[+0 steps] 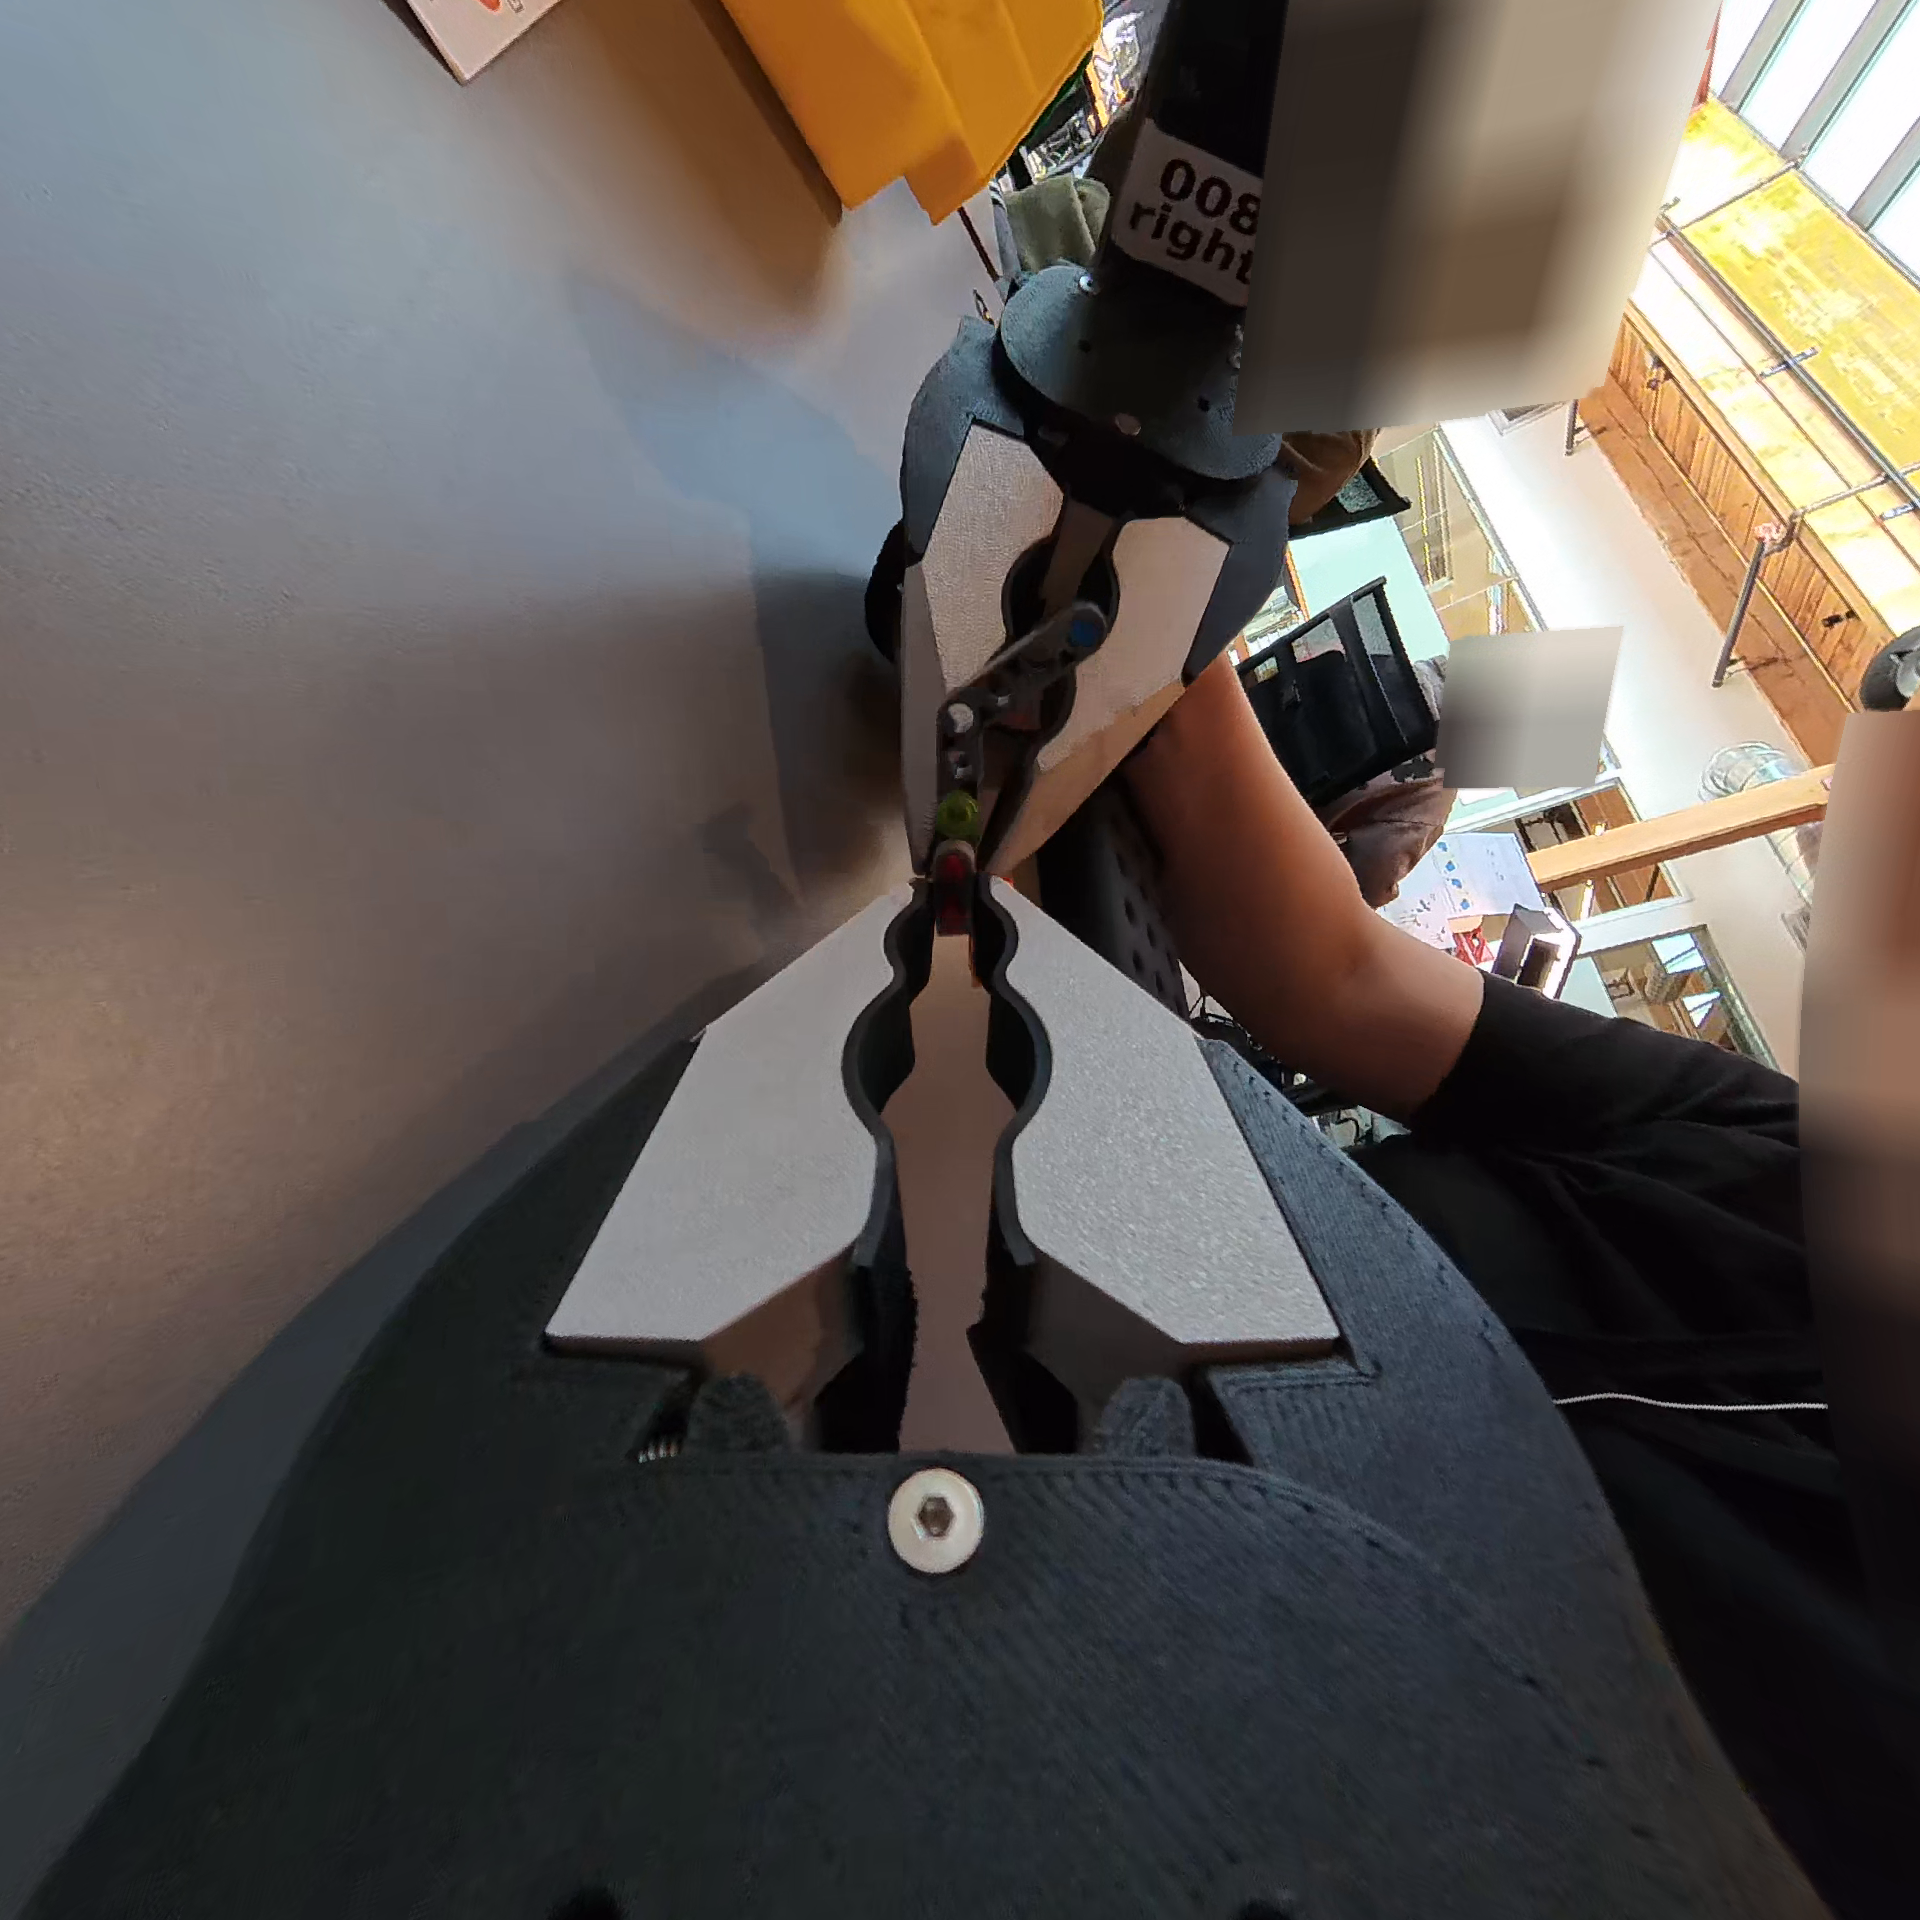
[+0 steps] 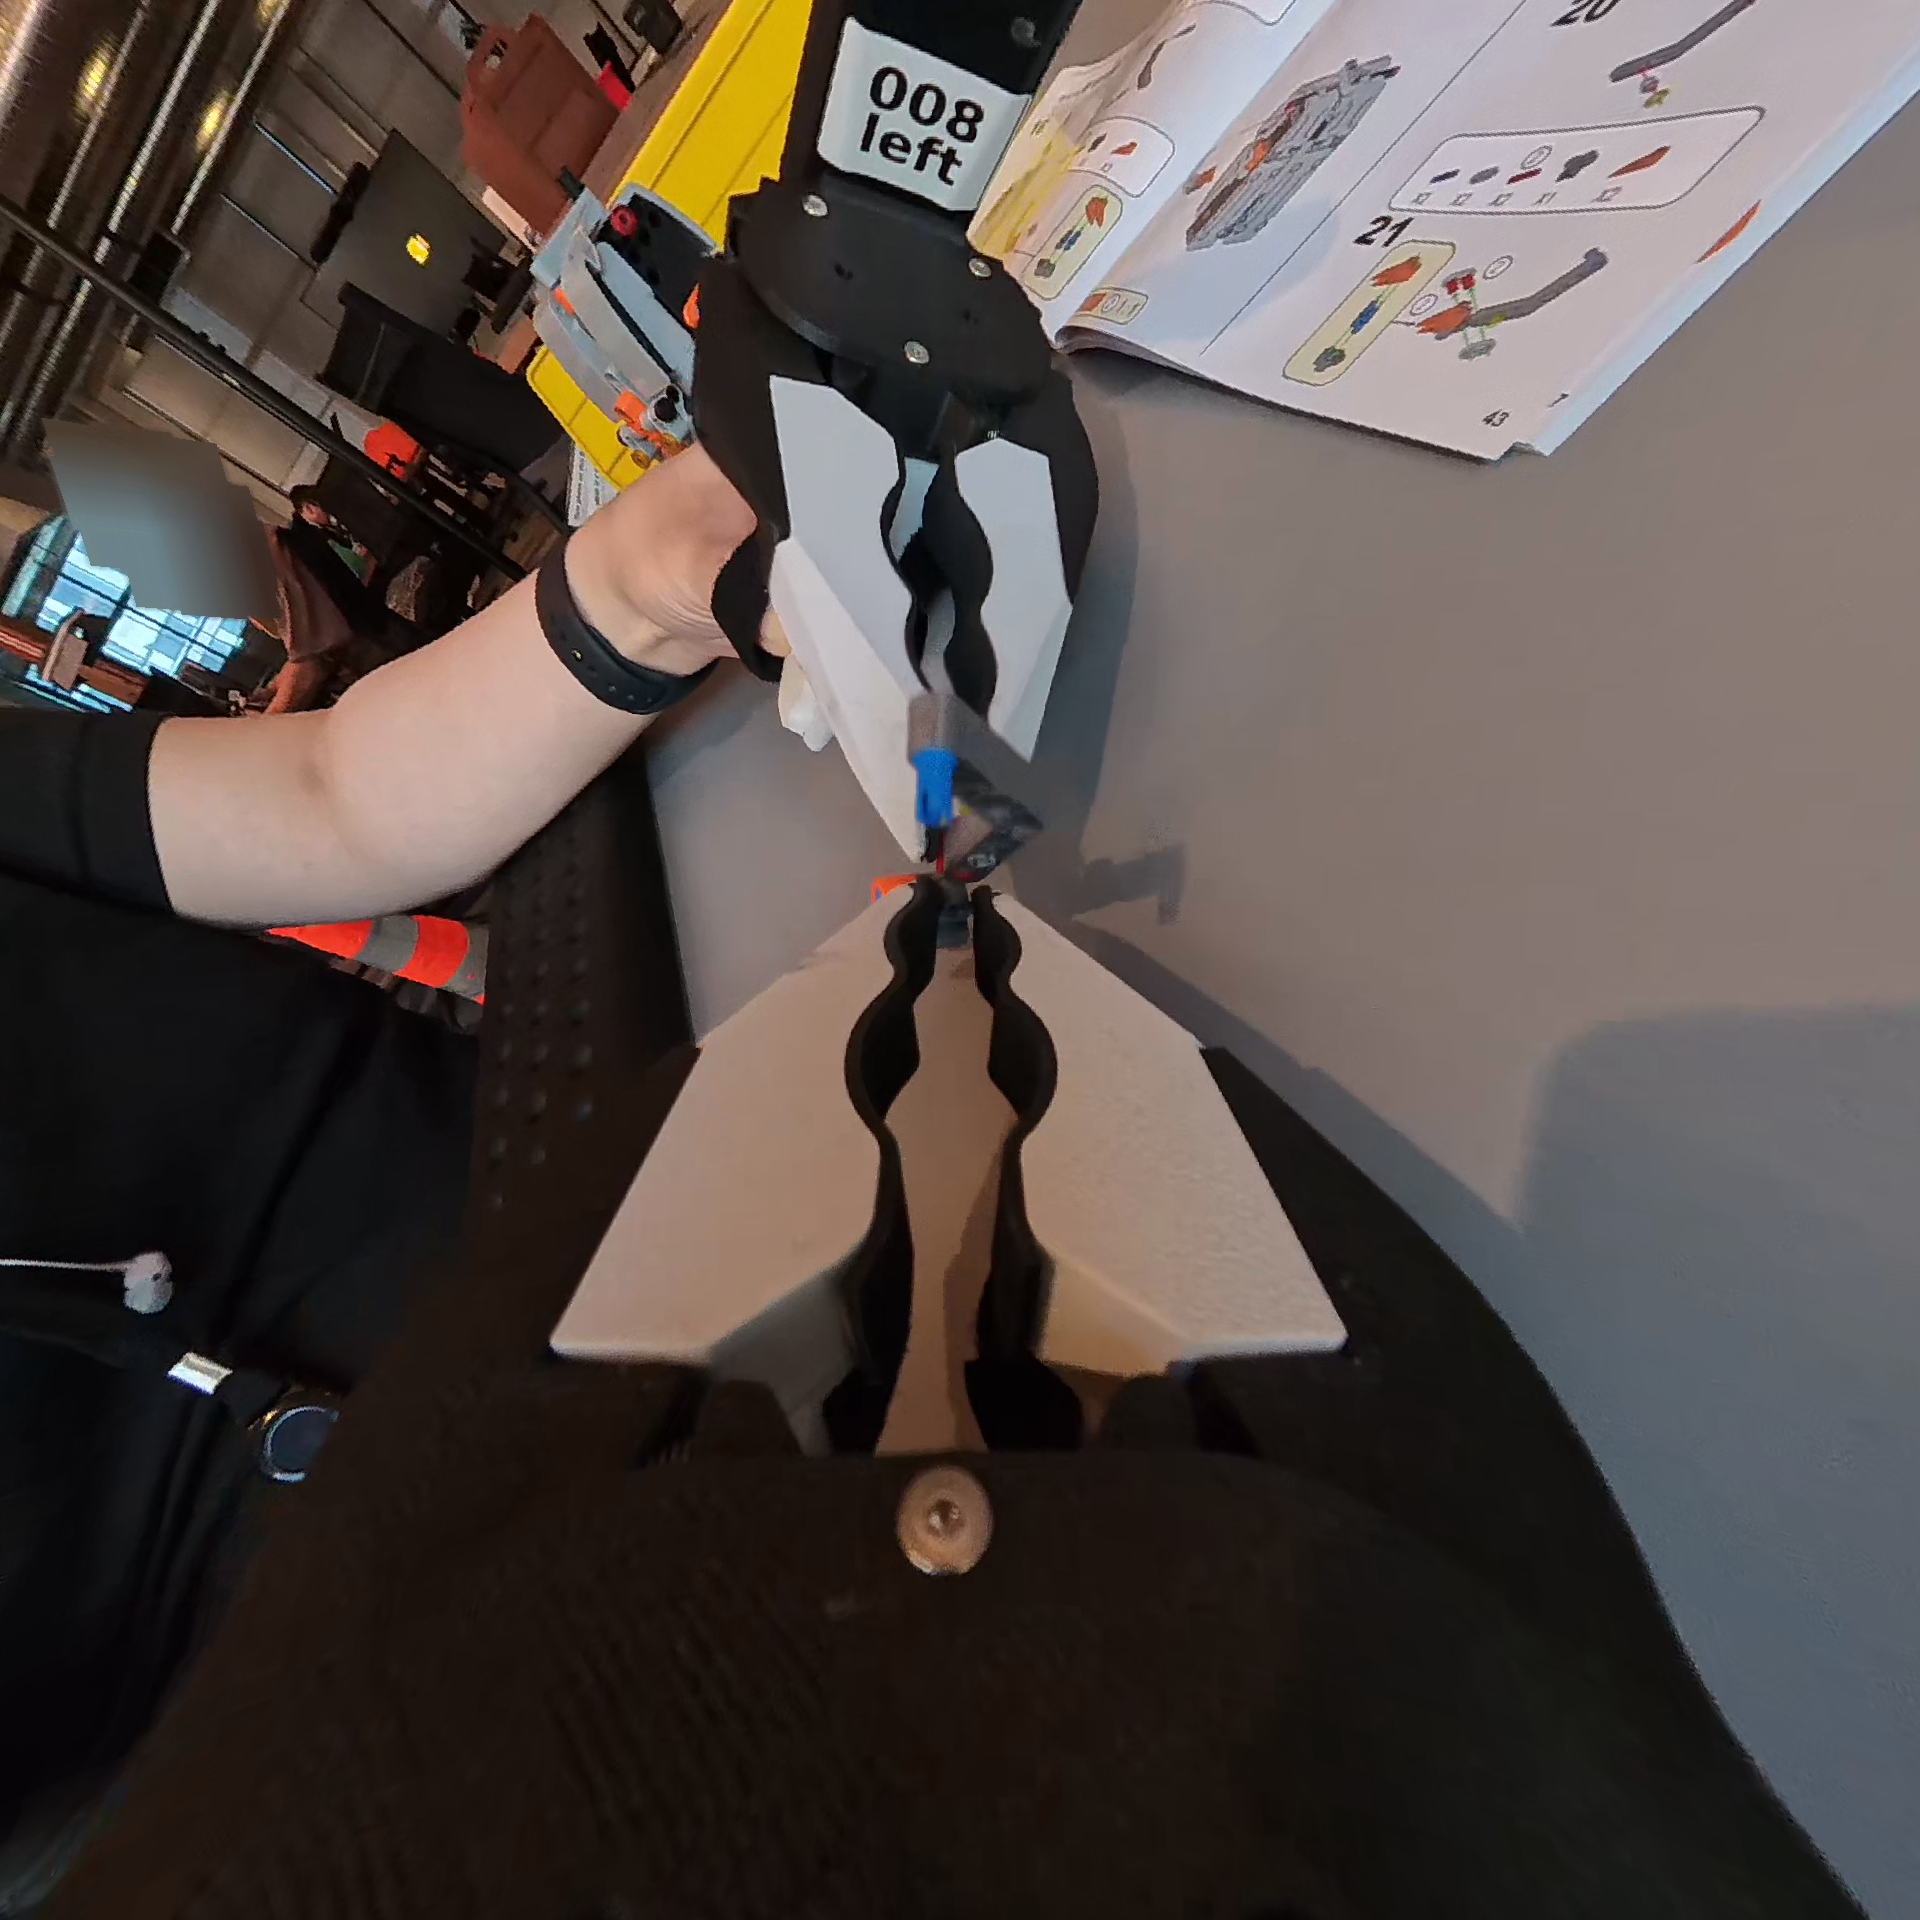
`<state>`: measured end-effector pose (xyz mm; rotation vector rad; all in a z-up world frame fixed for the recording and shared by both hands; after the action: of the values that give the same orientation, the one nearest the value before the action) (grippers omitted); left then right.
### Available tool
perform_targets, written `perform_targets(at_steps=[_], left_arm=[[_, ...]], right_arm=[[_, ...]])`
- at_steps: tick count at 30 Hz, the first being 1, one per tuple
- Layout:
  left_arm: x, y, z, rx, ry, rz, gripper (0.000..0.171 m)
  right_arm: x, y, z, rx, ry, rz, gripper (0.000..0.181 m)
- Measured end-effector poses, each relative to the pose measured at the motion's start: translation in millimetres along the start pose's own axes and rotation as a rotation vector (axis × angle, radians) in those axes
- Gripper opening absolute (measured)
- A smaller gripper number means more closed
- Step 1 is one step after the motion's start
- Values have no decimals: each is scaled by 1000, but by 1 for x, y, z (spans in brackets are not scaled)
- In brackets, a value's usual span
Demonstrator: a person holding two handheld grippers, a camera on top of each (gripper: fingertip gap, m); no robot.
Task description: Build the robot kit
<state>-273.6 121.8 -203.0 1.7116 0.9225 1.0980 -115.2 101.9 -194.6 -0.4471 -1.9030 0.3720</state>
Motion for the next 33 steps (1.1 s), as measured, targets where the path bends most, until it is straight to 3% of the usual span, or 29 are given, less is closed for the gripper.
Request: perform_targets(at_steps=[4,17,33], left_arm=[[0,0,1,20,3,6,6],[3,2,-1,-27,100,-11,6],[10,4,-7,-40,210,-1,6]], right_arm=[[-1,-2,3,-29,-25,-22,6],[2,2,-8,-59,116,52,6],[3,-1,-6,-206,317,167,6]])
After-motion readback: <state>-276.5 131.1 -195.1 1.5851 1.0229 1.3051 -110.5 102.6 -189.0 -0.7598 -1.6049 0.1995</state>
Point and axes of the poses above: each gripper's, where its closed fingertips meet, z out along the fingers, x out of its top, y = z × x across the jaws, the point moved 9 cm from there along -z, back along the fingers, and after that the axes turned 13 degrees about -z, right-handed, at the moved point
